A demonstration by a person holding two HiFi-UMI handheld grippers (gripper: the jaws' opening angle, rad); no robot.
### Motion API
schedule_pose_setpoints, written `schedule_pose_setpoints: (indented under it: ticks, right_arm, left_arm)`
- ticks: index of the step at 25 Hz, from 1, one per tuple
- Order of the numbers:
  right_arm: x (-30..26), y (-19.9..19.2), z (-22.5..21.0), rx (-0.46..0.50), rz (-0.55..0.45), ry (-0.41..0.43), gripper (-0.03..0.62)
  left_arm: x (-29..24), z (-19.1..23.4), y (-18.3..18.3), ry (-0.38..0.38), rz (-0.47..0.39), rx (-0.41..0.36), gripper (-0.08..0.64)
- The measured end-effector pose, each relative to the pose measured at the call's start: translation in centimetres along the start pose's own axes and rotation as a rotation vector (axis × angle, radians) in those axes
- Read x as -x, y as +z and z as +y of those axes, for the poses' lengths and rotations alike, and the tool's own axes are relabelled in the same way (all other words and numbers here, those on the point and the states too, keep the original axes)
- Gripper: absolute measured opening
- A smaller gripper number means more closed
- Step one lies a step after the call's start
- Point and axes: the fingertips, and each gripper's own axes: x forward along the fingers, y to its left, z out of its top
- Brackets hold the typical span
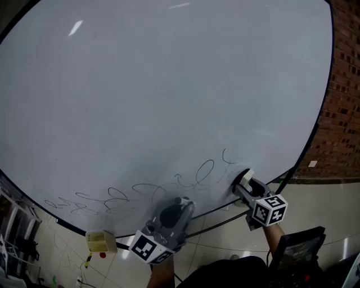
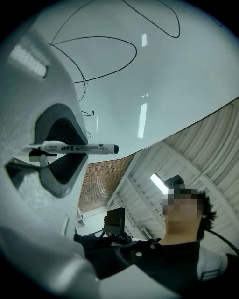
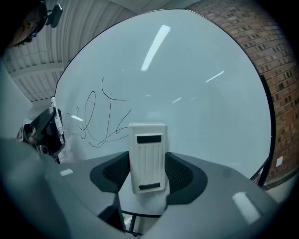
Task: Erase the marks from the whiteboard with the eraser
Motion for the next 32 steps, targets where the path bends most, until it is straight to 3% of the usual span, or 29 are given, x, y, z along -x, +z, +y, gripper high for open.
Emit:
schedule_pose_setpoints:
  ticks: [6,15,20,25,32]
  right_arm:
    - [0.6,2.6,0.8,0.005,-0.034,0.004,0.239]
    - [2.7,15.5,7.3,0.119,-0.249,0.111,0.239]
    - [3.6,20.4,10.2,0.183,-0.362,0.158,0.239]
    - [3.4,20.8,12.4,0.231,-0.380,0.175,0.239]
    - [1.4,15.7,16.4,0.359,-0.287,0.225,0.239]
  left_arm:
    - [0.2,0.0,0.1,0.000,-0.002,-0.002,0.057]
    - [0.7,0.6,0.3,0.020,-0.019,0.002,0.057]
    - [0.9,1.0,0.3,0.027,-0.028,0.006,0.057]
    - [1.0,1.5,0.2,0.028,-0.029,0.011,0.057]
    - [0.5,1.6,0.2,0.008,-0.030,0.015,0.057]
